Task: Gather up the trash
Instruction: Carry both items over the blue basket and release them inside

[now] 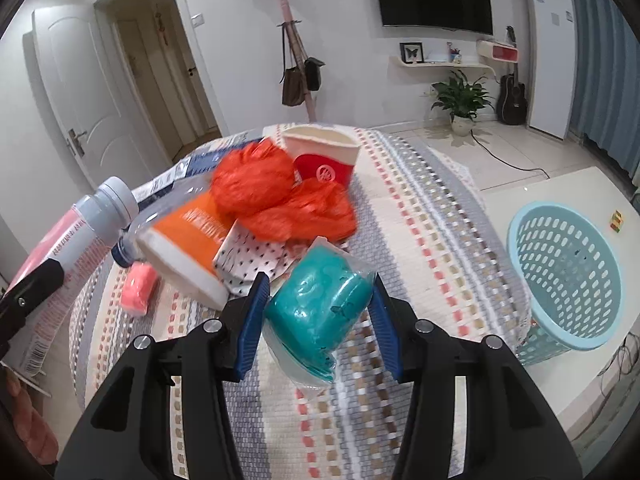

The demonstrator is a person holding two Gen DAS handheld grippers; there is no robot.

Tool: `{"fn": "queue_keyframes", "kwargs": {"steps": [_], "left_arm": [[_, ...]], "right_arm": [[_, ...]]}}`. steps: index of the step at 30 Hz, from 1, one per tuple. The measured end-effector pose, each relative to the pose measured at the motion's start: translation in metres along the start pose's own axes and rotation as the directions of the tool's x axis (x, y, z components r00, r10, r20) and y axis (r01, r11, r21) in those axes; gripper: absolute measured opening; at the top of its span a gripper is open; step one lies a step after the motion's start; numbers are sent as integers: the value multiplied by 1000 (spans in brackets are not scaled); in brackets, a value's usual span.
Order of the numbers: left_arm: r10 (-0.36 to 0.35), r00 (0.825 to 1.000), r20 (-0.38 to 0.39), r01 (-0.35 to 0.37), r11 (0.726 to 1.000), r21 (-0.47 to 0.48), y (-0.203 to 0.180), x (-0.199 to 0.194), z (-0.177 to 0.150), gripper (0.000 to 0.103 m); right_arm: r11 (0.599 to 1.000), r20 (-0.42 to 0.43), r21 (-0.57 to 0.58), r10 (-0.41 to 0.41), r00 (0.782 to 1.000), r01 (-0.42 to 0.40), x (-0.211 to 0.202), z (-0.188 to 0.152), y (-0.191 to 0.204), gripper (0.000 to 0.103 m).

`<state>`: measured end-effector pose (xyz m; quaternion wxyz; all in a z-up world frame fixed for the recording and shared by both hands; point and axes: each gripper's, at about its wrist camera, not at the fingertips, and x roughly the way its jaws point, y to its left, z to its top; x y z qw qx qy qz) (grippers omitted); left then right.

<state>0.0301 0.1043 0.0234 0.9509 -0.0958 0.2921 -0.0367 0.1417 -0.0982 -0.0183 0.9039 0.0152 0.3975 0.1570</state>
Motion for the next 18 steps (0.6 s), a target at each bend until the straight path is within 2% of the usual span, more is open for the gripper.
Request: {"fn": "queue_keyframes", "kwargs": {"steps": [8,13,18], "left_arm": [[-76,997,10,75,995,69,-48,20,24,47],[-137,991,1,136,984,115,-90,45,37,47],[-213,977,-22,214,964,155,-135,80,47,47]], "right_arm": [[996,59,81,-34,998,29,-18,14,-49,46],[984,80,157,-100,992,86,-26,20,-97,46],[959,83,245,-170,982,145,-32,22,-155,46]]}}
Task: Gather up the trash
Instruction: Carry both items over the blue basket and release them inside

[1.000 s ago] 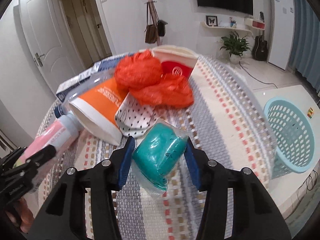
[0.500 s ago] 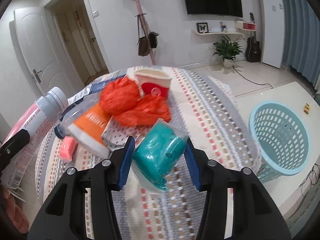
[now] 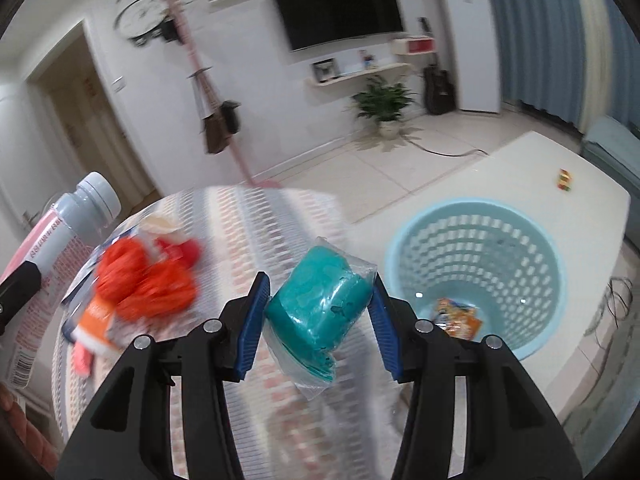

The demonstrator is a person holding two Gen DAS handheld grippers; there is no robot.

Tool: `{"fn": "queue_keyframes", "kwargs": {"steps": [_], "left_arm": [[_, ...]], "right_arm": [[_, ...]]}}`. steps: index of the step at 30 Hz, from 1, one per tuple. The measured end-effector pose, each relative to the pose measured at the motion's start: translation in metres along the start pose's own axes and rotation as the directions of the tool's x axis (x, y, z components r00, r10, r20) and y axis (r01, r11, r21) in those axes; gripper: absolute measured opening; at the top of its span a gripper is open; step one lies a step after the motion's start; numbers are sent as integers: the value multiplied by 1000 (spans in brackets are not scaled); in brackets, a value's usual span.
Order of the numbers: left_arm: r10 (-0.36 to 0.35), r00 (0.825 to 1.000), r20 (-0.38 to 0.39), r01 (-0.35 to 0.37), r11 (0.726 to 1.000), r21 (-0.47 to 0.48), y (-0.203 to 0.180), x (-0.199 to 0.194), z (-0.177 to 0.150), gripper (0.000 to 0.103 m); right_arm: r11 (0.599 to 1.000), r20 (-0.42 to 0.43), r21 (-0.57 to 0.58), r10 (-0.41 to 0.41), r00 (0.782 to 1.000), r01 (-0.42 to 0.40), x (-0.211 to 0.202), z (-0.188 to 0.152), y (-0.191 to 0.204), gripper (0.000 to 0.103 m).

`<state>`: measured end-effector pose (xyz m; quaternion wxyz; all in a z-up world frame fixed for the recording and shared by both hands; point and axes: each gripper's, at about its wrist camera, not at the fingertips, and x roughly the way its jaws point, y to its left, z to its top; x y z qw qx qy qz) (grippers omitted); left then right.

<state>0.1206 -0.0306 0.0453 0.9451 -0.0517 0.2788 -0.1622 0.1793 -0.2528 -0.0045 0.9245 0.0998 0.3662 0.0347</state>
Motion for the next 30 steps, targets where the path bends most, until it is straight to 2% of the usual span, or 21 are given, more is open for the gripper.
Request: {"fn": "queue_keyframes", "kwargs": {"steps": [6,10,15,22,26,30], "left_arm": [[-102,994,-44,104,994,43,-48,62,12,47],[-183,978,-105,187,982,32,-76,110,12,47],[-235,952,-196,244,970,22,-103,166,1,47],[-268,913,-307,279,960,-10,-114,220,-13,47],[-268,895,-357,281,959,-14,-118,241,-20,47],[-267,887,-378,280,960,-19,-122,254,-21,47]], "right_arm": [[989,0,89,-120,993,119,8,15,-72,46],[973,-31,131,-185,982,188,20,17,-114,46],[958,-108,161,-223,969,239,45,9,-149,46],[943,-245,193,-220,944,270,90,-12,-181,49],[938,-271,212,-215,938,276,101,-19,-189,57],[930,-273,217,-233,933,296,100,-22,-197,63]]}}
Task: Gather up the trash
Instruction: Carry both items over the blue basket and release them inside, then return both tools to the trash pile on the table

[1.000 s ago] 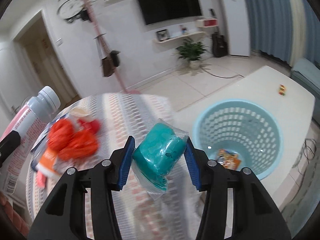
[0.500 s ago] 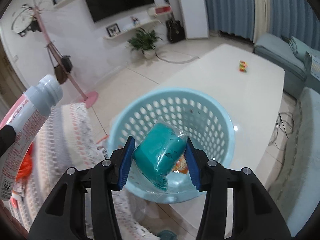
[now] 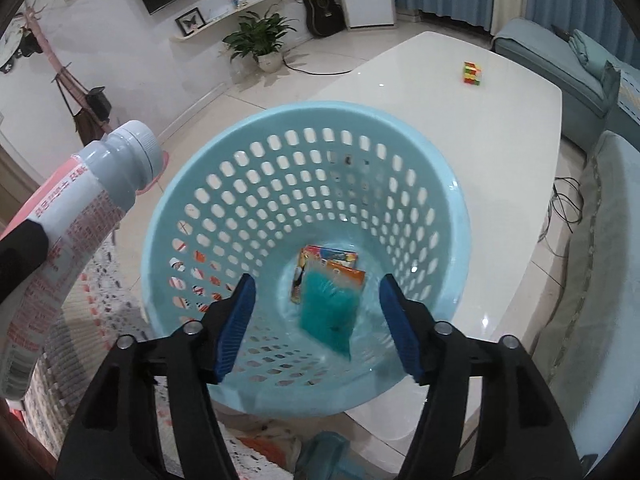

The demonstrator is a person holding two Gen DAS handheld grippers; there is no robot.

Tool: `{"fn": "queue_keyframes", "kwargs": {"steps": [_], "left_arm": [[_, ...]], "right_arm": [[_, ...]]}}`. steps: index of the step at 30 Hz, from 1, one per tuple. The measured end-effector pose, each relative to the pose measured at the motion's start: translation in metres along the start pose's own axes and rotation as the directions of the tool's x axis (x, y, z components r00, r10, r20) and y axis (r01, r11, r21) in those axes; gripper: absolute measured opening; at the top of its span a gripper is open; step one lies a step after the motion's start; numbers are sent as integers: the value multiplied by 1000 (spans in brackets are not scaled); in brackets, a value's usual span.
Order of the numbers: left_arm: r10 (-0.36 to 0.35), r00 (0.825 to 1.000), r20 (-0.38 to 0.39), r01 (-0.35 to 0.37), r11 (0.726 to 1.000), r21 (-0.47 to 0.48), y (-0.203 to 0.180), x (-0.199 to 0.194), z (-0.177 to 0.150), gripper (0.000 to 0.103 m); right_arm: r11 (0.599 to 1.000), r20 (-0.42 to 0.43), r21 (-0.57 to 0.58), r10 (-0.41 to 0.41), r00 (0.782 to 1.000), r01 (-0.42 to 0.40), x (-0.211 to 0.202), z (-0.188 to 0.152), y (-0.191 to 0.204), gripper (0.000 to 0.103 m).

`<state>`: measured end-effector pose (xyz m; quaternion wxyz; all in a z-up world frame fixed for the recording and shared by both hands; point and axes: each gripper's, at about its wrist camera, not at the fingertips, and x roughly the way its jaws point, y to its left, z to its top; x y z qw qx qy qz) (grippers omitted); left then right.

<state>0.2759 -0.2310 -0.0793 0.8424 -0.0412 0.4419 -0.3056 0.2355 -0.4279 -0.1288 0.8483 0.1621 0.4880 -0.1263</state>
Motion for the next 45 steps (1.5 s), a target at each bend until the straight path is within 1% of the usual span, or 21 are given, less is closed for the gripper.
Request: {"fn": "queue_keyframes", "kwargs": {"steps": [2,3,4,5,6,12,18,23,27,33,36,37,41,45], "left_arm": [[-6,1000,-8,6,1000,-8,0,9,3,47],[-5,1000,-7,5,1000,-10,-1,11,4,49],[-8,1000,4,8,1000,-16,1,12,6,55],[-16,1000,9,16,1000,-22,2,8,4,70],[-11,1000,21,11,999,-32,3,7,4,74],[-1,999,35,3,999,-39,4,-3,2,74],[0,998,60,4,998,-62,11,-22,-7,74],[12,993,120,-4,997,-71,13,-60,-18,74],[44,982,185,-32,997,-69,17,-101,-28,74],[103,953,285,-72,990,-118,33,-173,-46,74],[149,931,333,-107,984,-142,45,-208,-57,74],[180,920,348,-131,979,-159,51,-223,-63,74],[247,892,378,-175,961,-215,75,-261,-80,74],[338,860,383,-244,930,-274,100,-295,-104,74]], "right_arm": [[1000,-4,14,1,1000,-1,0,0,-7,63],[1000,-5,20,-1,1000,1,0,-1,-10,63],[1000,-5,24,-2,1000,2,-1,-2,-12,63],[1000,-5,28,-2,1000,3,-1,-2,-14,63],[999,-6,32,-1,1000,2,-2,-3,-16,63],[999,10,35,7,1000,-7,-13,-6,-21,63],[999,41,10,38,998,-39,-32,-11,-7,63],[997,75,-31,67,995,-65,-52,-18,16,63],[993,108,-70,105,989,-97,-72,-21,38,63],[974,153,-164,184,971,-159,-104,-31,85,63],[960,156,-211,221,963,-186,-115,-38,110,63],[952,155,-234,236,959,-197,-120,-42,121,63],[923,146,-308,286,947,-232,-132,-55,159,63],[892,131,-372,322,937,-255,-142,-69,196,63]]}}
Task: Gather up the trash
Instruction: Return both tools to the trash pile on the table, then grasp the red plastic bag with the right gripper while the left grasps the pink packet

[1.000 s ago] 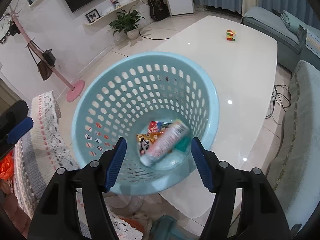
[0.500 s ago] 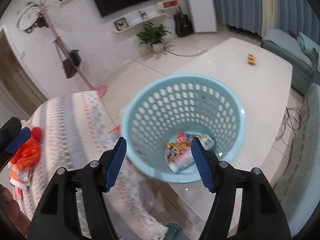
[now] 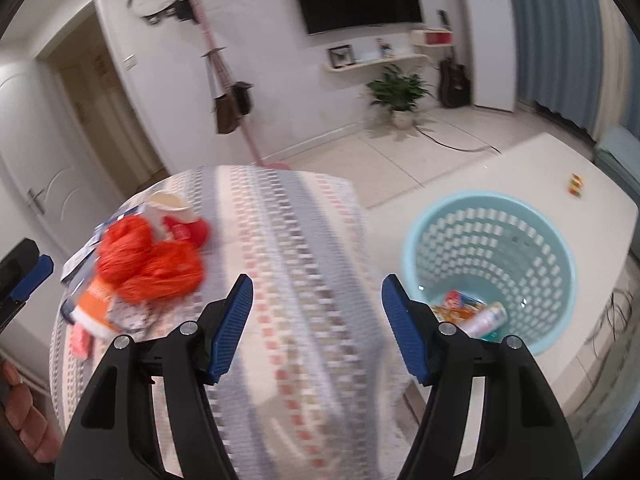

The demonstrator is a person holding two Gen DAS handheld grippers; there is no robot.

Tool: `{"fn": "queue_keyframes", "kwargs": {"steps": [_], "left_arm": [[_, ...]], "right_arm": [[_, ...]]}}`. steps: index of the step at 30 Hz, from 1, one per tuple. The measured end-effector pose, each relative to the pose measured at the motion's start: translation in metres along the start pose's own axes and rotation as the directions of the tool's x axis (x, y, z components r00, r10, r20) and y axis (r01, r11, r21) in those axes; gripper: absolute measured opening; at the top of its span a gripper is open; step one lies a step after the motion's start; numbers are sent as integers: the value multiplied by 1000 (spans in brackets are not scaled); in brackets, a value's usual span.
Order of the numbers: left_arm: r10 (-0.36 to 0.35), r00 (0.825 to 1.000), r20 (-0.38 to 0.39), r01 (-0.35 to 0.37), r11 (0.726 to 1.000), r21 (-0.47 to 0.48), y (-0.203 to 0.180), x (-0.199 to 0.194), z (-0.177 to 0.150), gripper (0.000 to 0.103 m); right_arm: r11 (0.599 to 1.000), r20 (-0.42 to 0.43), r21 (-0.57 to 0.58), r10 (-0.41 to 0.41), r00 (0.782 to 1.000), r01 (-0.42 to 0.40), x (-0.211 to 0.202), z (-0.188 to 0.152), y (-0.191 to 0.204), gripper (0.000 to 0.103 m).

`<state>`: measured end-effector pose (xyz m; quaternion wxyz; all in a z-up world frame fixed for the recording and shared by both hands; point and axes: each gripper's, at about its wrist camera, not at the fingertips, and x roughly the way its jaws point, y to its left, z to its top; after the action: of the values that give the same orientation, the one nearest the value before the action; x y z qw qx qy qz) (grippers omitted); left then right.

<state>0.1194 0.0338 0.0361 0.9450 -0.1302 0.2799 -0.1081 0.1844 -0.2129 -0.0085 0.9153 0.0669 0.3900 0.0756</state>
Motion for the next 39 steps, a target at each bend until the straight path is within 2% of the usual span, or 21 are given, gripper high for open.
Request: {"fn": "queue_keyframes", "kwargs": {"steps": [6,12,20,25,31,39], "left_arm": [[155,988,15,-155,987,-35,54,-37,-10,74],[297,954,-50,-300,951,-77,114,-48,-31,74],[307,940,-148,-324,939,-112,154,-34,-55,74],[303,931,-204,-331,936,-118,159,-16,-66,74],[328,916,-232,-359,928,-103,164,-4,-76,74],[340,911,-233,-364,929,-65,160,1,-73,72]], "right_arm": [[993,-5,-112,47,999,-48,6,0,63,63],[980,-29,-164,113,993,-116,20,5,107,63],[953,-62,-231,186,981,-196,44,14,160,64],[950,-91,-229,195,977,-211,67,23,175,75],[950,-141,-209,207,968,-233,92,28,184,78],[942,-196,-192,238,951,-275,112,22,192,76]]}}
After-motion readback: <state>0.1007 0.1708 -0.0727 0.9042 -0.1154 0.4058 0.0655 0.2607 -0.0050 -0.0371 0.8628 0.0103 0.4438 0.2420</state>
